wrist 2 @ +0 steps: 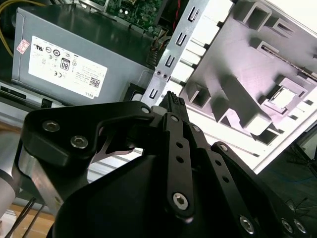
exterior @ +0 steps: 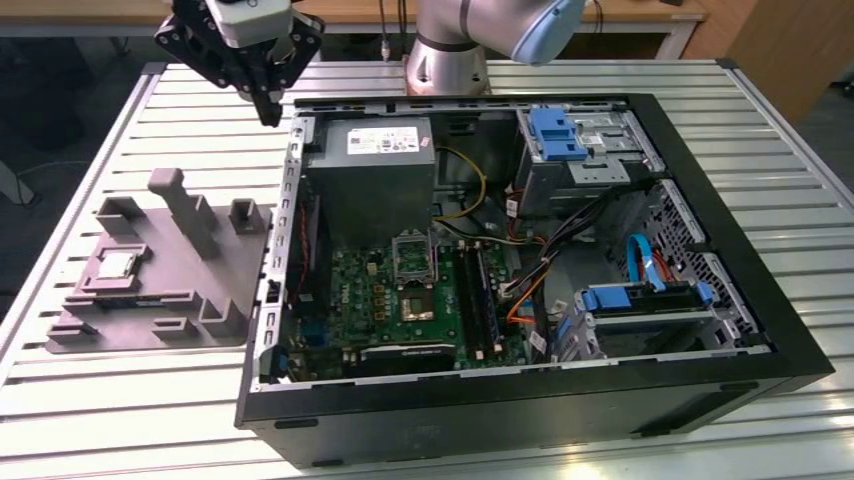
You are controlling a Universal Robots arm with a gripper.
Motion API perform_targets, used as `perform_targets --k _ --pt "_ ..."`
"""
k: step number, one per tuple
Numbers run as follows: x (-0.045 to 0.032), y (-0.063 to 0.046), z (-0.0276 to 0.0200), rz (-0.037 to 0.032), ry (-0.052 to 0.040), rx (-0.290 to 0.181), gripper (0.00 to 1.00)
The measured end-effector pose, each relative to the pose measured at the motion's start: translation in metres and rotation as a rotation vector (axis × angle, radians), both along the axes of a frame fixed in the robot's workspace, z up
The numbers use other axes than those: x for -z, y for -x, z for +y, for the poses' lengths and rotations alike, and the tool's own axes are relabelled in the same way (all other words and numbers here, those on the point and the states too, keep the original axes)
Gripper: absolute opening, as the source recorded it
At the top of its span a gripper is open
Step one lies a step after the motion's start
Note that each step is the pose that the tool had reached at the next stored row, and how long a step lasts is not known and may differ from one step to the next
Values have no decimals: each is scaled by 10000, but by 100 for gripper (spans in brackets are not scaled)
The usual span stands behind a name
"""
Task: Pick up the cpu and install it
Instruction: 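Reach for the cpu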
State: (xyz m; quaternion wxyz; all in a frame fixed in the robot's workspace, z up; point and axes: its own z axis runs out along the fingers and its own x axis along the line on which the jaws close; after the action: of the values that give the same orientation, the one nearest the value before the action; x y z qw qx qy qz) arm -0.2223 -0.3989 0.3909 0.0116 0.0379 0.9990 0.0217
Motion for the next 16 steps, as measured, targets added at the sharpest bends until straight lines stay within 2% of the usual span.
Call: perform_targets --k 16 --pt "4 69 0 14 1 0 11"
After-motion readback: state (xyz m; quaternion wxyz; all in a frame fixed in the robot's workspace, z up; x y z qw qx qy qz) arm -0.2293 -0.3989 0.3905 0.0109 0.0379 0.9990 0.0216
